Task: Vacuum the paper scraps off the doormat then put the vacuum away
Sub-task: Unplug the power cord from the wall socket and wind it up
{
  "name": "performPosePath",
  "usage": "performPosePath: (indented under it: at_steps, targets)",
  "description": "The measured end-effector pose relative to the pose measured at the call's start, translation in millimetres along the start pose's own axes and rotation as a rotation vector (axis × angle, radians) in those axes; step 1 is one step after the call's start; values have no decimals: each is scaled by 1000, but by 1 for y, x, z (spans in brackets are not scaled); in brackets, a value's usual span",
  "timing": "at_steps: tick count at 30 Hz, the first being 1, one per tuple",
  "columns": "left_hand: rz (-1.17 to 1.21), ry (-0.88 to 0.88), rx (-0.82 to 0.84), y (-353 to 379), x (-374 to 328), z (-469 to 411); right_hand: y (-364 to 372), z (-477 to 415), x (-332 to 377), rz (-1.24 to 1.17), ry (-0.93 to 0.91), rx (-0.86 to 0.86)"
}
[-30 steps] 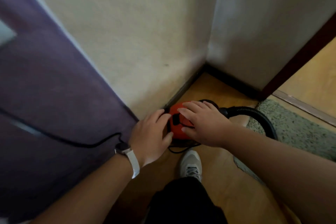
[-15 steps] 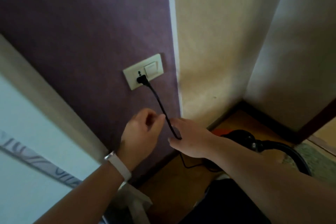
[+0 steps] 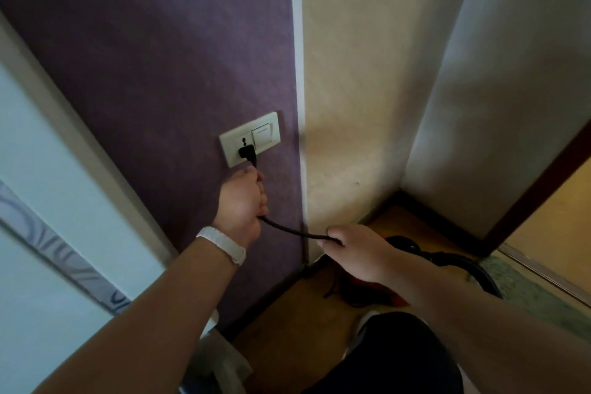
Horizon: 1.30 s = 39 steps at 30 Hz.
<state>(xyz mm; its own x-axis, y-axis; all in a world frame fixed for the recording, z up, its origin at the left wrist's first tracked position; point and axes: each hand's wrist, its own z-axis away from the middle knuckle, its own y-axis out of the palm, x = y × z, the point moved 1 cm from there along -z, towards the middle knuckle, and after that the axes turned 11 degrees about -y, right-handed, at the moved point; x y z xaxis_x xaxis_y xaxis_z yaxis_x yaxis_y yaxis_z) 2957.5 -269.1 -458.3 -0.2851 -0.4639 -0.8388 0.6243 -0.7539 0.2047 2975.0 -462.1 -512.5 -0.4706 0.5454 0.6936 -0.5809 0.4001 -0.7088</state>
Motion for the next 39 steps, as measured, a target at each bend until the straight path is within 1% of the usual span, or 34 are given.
performPosePath:
  at_steps: [2,6,9,11,13,15,17,19,21,24,26,30,33,37,39]
  targets:
    - [-44,10,-16,-2,-1,-1,-10,6,-9,1,56,-37]
    - [-146,45,-77,-6,0,-4,-33,17,-28,-91,129,-148]
    - [-150,21,-102,-7,-3,-1,-43,20,-41,-110,171,-189]
    - [-197,15,-62,-6,6,16,-46,21,-52,-112,194,-199]
    - [-284,13,29,2,28,44,-49,23,-60,-73,199,-179]
    - [-215,-36,71,12,43,61,-52,29,-67,-37,218,-169]
    - [-118,-16,43,19,47,53,-57,36,-72,-43,232,-192]
    - [-90,-8,34,29,46,42,-65,46,-77,-60,245,-237]
    - [-163,17,89,40,53,38,-73,57,-81,-80,264,-277]
    - [-340,60,203,64,66,39,-85,75,-86,-64,303,-336]
    - [-480,145,251,85,77,39,-94,84,-90,-54,341,-405]
    - [-748,387,337,131,114,38,-110,95,-100,-63,386,-506]
    - [-908,433,407,166,142,33,-118,99,-115,-93,437,-579]
    - [-999,460,491,214,181,24,-126,105,-143,-185,516,-649]
    - [-888,380,534,236,200,20,-131,108,-158,-234,549,-690]
